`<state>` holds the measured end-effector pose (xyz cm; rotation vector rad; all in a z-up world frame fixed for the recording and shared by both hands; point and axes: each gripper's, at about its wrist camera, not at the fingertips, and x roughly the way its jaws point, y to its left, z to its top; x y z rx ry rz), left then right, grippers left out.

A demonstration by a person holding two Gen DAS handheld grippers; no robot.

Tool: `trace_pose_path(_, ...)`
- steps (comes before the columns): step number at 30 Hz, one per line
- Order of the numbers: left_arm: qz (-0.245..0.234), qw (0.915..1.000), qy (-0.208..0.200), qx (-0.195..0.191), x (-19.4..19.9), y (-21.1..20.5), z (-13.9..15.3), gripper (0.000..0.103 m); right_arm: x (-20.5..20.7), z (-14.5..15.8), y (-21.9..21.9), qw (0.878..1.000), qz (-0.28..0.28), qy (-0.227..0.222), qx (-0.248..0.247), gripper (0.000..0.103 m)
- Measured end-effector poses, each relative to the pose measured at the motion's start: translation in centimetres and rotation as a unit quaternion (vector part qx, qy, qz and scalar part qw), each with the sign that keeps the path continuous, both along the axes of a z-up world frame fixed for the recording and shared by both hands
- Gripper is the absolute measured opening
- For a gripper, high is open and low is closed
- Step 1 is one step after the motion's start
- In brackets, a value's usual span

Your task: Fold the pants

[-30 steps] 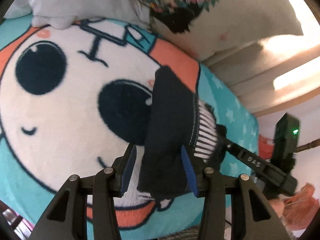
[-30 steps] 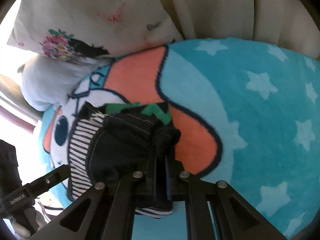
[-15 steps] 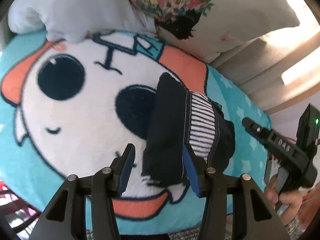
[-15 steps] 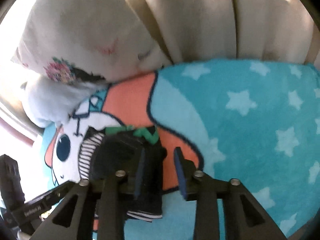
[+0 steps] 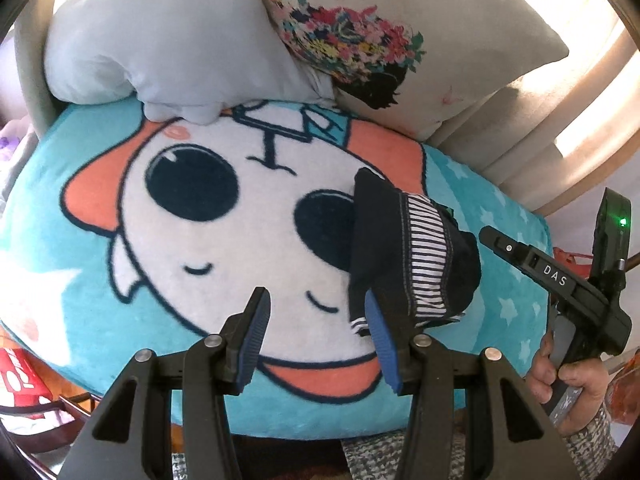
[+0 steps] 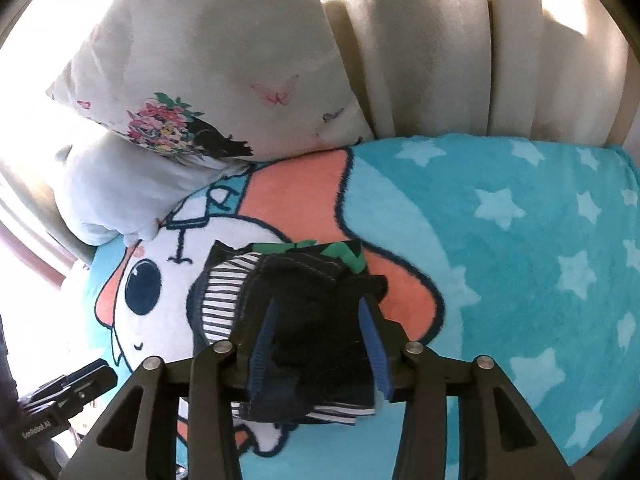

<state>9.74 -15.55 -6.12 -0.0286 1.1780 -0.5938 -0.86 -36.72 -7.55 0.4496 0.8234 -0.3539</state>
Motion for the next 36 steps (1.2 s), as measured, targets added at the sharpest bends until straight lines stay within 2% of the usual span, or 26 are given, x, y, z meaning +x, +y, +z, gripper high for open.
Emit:
trace_pose_path(6,-0.008,0.9999,-0.008,0.003,0.0,2.2,0.5,0.048,-0.2,0.3,1.4,1.000,-0.008,-0.003,-0.020,0.050)
trace_pose_path(16,-0.010,0.9999,0.003,-0.003,0.5,5.9,-0.3,0.048,-0.4,1.0,2.2,0.998,-0.042,-0.002,-0.040,0.050)
trace_pose_path(26,-0.052,0.9985,0.018,-0.001,0.2,7.5,-2.1,0.048,-1.1,0.5,3.5,0.996,-0.066,0.016,-0.065,0.051)
trace_pose_path(30,-0.055,0.9981,0.026,-0.002,-0.2,8.0,-2.7,0.048,-0.9,-0.3,3.6,0.995,-0.067,0.029,-0.063,0.051)
trace_pose_path(36,-0.033,0.9979,0.056,-0.009,-0.3,8.3,-4.2,0.048,-0.7,-1.4,3.8,0.997,-0.053,0.045,-0.040,0.051)
